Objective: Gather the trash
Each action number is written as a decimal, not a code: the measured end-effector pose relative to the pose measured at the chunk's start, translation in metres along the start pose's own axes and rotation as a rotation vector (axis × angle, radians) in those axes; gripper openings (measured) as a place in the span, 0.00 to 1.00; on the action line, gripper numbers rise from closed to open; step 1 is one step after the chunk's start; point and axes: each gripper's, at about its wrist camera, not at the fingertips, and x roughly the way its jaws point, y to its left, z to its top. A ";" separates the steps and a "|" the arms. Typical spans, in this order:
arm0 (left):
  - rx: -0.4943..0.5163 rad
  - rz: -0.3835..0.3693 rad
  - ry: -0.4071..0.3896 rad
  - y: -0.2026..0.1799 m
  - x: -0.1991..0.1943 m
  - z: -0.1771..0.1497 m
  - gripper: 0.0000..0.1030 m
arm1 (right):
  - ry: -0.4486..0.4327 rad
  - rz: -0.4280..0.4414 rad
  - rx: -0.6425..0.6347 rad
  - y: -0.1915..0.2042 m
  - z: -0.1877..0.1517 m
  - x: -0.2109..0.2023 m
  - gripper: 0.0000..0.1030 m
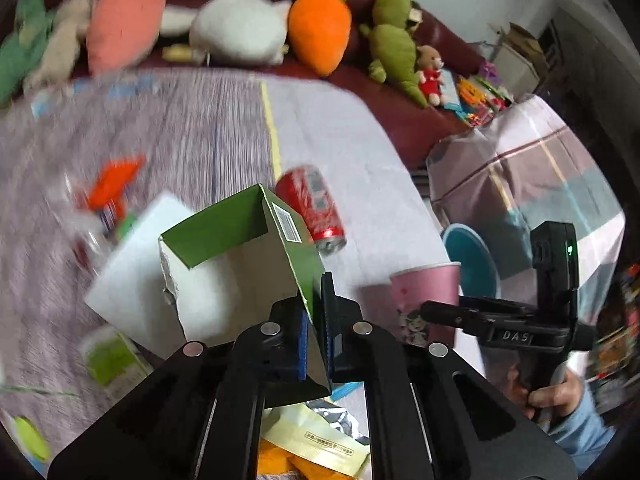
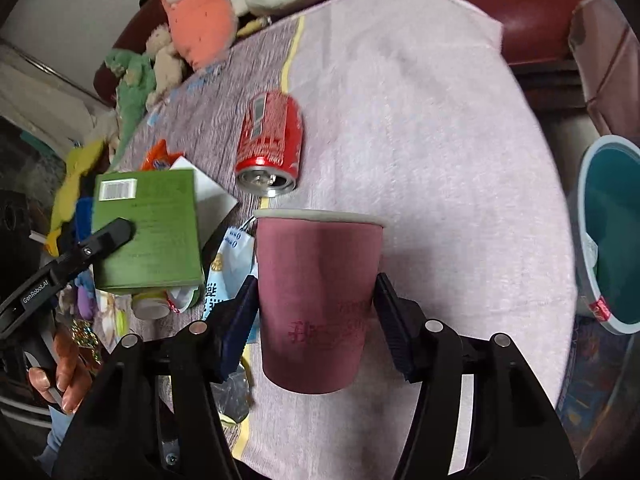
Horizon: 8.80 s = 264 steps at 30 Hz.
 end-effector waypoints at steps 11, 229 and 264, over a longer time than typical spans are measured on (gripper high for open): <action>0.201 0.034 -0.039 -0.065 -0.004 -0.006 0.04 | -0.087 0.017 0.042 -0.025 0.000 -0.035 0.54; 0.285 -0.089 0.224 -0.218 0.169 -0.008 0.91 | -0.227 -0.325 0.343 -0.212 -0.012 -0.146 0.75; -0.250 0.318 0.044 0.122 -0.021 -0.076 0.91 | 0.008 -0.270 -0.153 0.090 -0.001 -0.020 0.80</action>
